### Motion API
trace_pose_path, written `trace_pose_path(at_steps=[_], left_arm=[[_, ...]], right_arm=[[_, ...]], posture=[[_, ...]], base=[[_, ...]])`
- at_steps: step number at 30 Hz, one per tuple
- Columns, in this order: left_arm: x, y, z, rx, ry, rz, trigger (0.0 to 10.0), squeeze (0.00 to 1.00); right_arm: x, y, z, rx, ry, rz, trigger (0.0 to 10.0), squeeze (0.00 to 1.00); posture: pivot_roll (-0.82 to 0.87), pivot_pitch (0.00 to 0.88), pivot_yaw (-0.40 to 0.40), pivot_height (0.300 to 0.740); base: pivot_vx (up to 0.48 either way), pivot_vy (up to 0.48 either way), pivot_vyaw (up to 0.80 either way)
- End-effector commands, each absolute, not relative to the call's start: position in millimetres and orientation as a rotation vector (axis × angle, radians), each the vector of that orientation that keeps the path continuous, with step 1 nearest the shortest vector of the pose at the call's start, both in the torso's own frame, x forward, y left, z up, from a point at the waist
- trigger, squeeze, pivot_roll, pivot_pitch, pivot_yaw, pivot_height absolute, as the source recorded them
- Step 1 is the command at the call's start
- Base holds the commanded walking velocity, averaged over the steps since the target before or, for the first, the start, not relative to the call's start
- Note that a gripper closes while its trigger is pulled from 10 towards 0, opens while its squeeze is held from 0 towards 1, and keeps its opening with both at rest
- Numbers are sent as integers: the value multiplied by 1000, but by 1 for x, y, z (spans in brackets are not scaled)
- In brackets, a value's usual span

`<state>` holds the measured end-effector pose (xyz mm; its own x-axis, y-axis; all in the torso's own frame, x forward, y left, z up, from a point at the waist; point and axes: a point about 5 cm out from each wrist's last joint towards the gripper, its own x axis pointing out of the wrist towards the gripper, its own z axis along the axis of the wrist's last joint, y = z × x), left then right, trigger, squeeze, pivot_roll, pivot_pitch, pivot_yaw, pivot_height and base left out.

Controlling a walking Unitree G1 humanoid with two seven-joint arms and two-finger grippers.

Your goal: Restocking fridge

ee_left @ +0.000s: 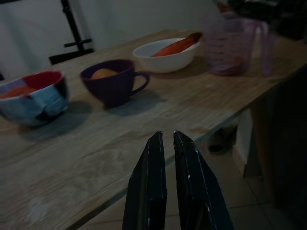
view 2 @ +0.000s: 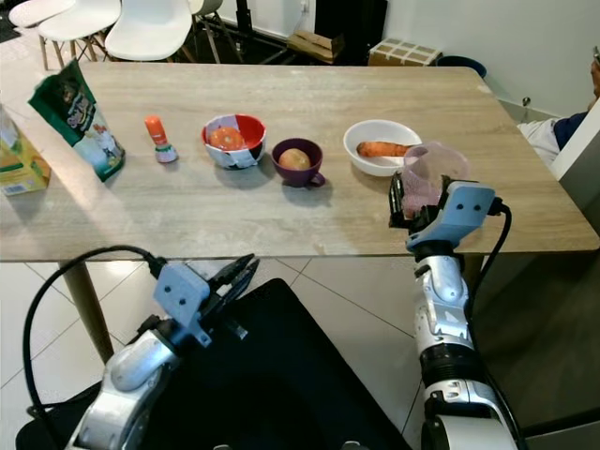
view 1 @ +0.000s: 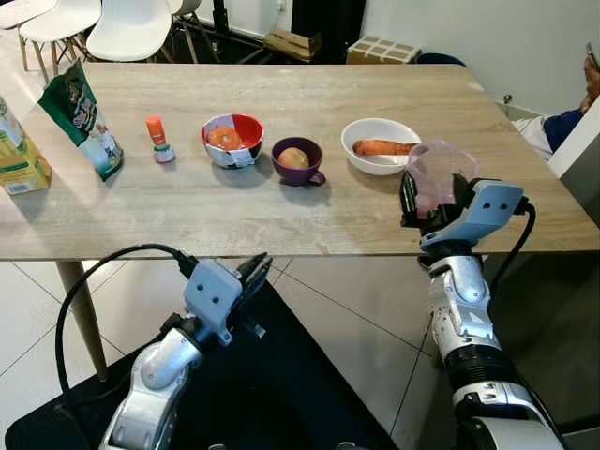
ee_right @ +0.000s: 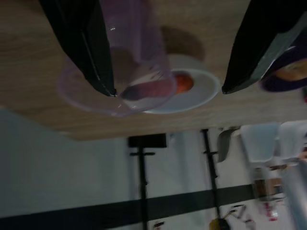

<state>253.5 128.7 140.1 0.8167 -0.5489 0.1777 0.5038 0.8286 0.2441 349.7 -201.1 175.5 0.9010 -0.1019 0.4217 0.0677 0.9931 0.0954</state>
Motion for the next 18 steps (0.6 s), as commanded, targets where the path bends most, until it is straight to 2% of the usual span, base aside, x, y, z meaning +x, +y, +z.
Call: trace_pose_path(at_steps=[1,9,18], left_arm=[[257,129,137,176,-232,-568,10000,0],[262,125,152,167,-347,-621,10000,0],[265,119,150,149,-339,-653,10000,0]], right_arm=[[350,-204,173,68,-437,-119,10000,0],[353,-198,167,16,-416,-148,10000,0],[355,-202,163,-6,-402,-228,10000,0]], posture=[[-48,123,-13,740],[-50,123,-15,740],[-52,123,-12,740]], base=[[0,0,0],[0,0,0],[0,0,0]])
